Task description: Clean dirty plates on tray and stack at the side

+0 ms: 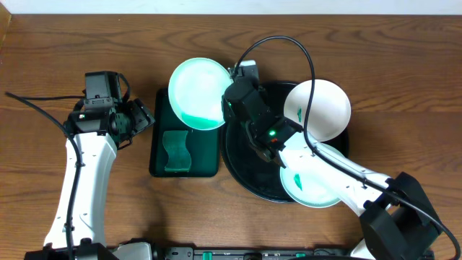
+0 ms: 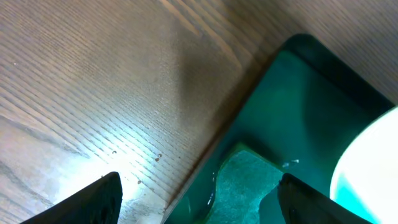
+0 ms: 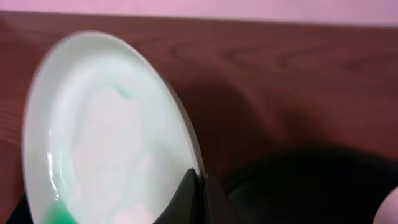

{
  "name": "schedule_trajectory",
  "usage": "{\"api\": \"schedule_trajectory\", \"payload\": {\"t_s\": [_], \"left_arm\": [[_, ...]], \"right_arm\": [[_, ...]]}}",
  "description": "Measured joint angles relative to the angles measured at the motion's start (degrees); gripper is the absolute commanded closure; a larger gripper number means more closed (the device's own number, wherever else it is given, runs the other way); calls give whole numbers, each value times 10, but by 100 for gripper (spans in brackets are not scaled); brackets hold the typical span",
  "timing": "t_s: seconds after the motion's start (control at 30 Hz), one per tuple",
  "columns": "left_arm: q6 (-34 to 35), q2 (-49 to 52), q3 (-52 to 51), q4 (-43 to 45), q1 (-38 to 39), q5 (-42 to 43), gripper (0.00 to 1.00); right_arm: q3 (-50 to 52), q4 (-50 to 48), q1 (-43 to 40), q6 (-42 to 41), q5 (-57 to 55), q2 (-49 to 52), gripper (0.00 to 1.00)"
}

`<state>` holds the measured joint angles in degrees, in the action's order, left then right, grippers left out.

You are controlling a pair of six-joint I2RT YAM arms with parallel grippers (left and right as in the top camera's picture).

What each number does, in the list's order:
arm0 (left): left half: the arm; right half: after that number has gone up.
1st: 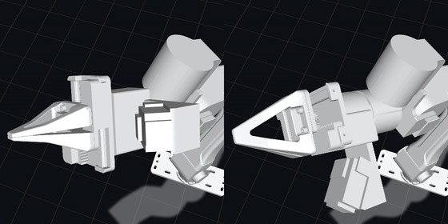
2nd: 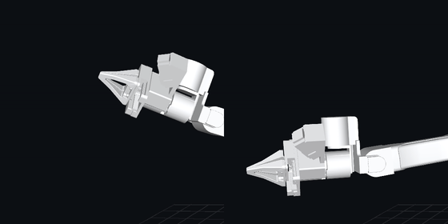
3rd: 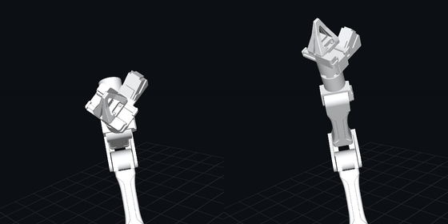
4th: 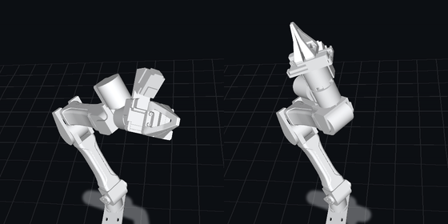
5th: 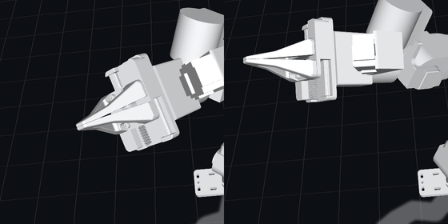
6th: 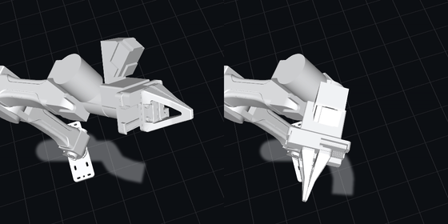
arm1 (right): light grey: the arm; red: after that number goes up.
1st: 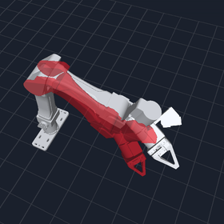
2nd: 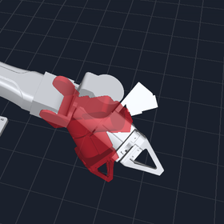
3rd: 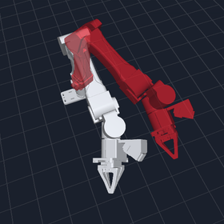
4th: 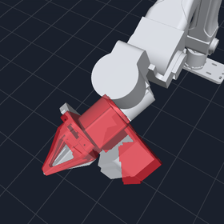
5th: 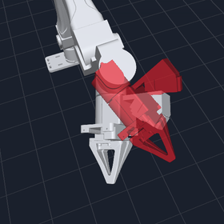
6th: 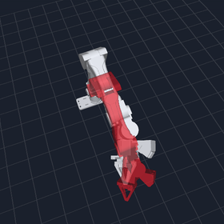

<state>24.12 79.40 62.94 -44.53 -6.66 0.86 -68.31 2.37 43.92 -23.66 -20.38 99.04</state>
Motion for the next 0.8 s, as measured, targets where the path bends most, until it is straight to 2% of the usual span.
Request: {"api": "schedule_trajectory", "payload": {"t_s": [0.37, 0.8], "left_arm": [[0, 0, 0, 0, 0, 0, 20], [0, 0, 0, 0, 0, 0, 20]], "right_arm": [[0, -70, 6, 137, -44, 0, 98], [0, -125, 67, 327, -107, 0, 98]]}}
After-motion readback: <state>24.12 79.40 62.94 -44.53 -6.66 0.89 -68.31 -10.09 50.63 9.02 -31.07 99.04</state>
